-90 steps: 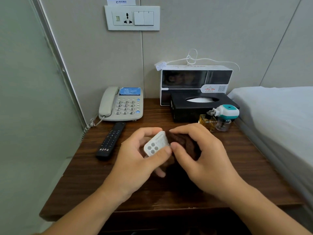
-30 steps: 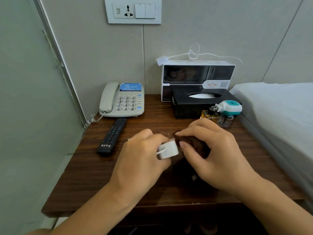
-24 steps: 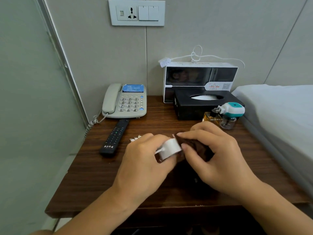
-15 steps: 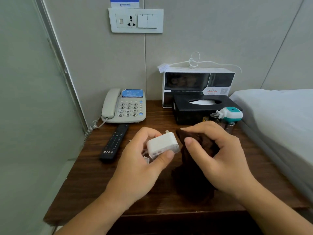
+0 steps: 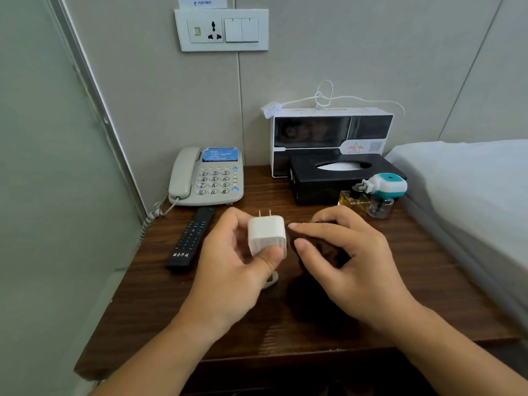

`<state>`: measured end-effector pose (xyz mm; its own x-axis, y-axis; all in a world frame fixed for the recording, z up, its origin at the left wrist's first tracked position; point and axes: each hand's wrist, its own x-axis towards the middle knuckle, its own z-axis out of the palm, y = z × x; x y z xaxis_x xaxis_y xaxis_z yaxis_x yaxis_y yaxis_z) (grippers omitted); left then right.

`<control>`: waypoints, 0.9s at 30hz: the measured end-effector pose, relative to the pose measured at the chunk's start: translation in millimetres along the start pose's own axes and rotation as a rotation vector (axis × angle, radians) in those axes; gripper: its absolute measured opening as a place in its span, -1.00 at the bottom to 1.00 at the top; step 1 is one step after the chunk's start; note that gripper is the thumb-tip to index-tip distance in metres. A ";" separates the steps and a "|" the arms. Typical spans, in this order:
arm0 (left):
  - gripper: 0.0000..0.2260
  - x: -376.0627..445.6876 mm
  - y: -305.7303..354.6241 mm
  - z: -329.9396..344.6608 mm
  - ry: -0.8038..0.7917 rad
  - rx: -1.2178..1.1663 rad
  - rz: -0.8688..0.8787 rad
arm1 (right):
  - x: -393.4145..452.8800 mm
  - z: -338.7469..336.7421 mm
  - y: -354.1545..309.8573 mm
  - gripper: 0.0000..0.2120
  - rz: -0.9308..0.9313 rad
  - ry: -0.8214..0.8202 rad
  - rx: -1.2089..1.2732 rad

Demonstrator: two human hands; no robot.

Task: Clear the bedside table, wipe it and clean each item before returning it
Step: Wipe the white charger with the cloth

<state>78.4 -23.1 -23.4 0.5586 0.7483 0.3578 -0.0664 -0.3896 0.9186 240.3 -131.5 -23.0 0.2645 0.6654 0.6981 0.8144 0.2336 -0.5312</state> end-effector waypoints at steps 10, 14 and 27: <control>-0.45 0.7 1.2 5.7 -0.128 -0.129 0.055 | -2.5 3.0 -22.7 -0.66 -0.075 0.021 0.101; -0.56 -0.9 -2.1 5.6 -0.056 -0.121 0.052 | -12.2 5.4 -13.1 -0.61 -0.114 -0.075 0.037; -0.69 -1.4 -9.1 -5.3 -0.146 -0.369 -0.116 | -1.6 3.8 -17.1 -0.63 -0.105 -0.028 -0.031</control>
<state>73.9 -17.8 -31.3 0.6897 0.6814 0.2449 -0.2733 -0.0683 0.9595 224.0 -133.8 -16.9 0.1625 0.6576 0.7356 0.8528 0.2814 -0.4400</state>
